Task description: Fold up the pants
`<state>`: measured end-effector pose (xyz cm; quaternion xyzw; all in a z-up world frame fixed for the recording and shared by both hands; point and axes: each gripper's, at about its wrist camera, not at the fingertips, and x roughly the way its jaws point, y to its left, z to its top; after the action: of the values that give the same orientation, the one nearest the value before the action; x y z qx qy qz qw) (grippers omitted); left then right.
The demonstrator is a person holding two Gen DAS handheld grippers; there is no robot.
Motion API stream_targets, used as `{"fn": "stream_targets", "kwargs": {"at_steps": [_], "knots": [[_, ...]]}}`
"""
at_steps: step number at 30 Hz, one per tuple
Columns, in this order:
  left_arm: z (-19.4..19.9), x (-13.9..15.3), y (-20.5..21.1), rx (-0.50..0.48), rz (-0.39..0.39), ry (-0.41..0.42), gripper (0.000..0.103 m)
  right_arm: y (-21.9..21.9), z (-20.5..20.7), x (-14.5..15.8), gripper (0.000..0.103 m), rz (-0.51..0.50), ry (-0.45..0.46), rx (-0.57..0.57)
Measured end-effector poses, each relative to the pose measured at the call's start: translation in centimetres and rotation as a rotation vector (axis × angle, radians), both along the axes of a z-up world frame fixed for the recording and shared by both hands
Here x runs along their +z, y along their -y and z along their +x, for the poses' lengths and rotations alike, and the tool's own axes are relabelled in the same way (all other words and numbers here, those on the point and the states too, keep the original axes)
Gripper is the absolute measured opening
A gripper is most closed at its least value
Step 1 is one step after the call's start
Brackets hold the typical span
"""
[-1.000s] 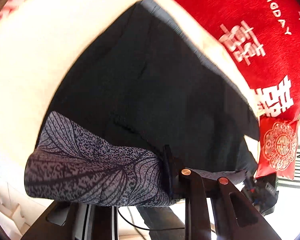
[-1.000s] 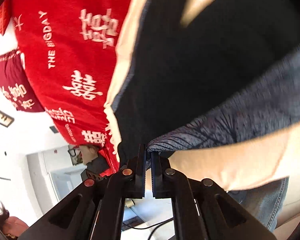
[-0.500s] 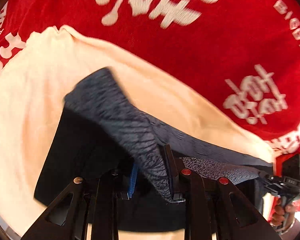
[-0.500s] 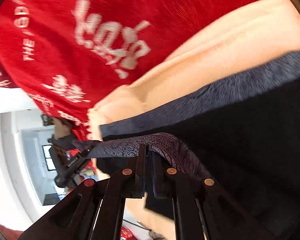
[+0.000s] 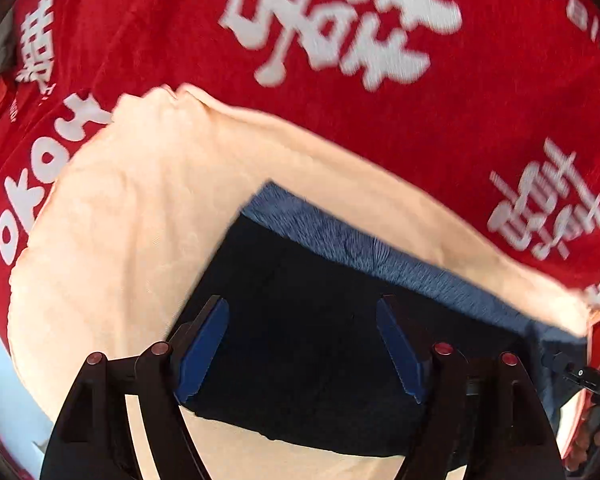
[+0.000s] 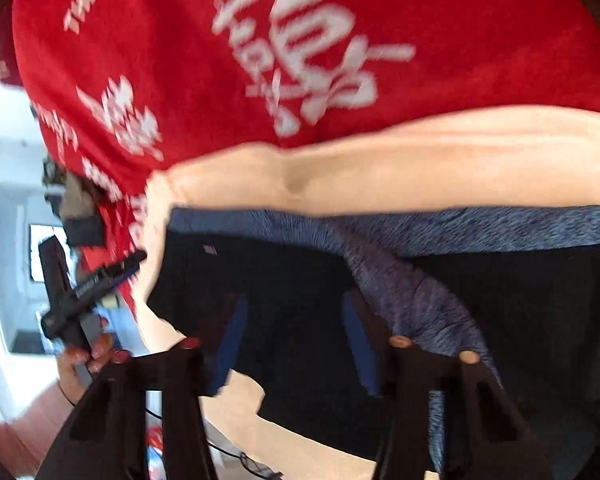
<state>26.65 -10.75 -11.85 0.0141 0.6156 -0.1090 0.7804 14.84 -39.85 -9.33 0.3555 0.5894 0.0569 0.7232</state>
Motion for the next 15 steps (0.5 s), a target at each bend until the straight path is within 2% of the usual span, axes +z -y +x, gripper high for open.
{"fn": "stream_targets", "kwargs": {"at_steps": [2, 4, 5, 6, 8, 10, 15], "knots": [[0.0, -2.4, 1.8, -0.031, 0.036, -0.021, 0.077, -1.4, 1.3, -2.1, 0.050, -0.062, -0.048, 0.046], [-0.4, -4.6, 3.2, -0.047, 0.115, -0.005, 0.078, -1.5, 2.2, -3.9, 0.050, -0.120, -0.054, 0.069], [-0.3, -5.5, 3.8, -0.049, 0.170, 0.018, 0.084, -1.2, 2.6, -4.4, 0.050, -0.124, -0.046, 0.062], [-0.4, -6.0, 4.2, -0.054, 0.186, 0.050, 0.091, -0.8, 2.9, -4.4, 0.050, -0.108, -0.033, 0.040], [-0.6, -6.0, 4.3, -0.049, 0.190, 0.060, 0.092, 0.4, 3.2, -3.5, 0.050, -0.087, -0.017, -0.012], [-0.9, -5.4, 4.2, -0.061, 0.195, 0.025, 0.092, 1.7, 2.5, -2.5, 0.050, -0.022, 0.009, -0.073], [-4.8, -2.1, 4.6, -0.167, 0.173, 0.008, 0.092, 4.2, -2.7, 0.6, 0.061, 0.040, 0.067, -0.187]]}}
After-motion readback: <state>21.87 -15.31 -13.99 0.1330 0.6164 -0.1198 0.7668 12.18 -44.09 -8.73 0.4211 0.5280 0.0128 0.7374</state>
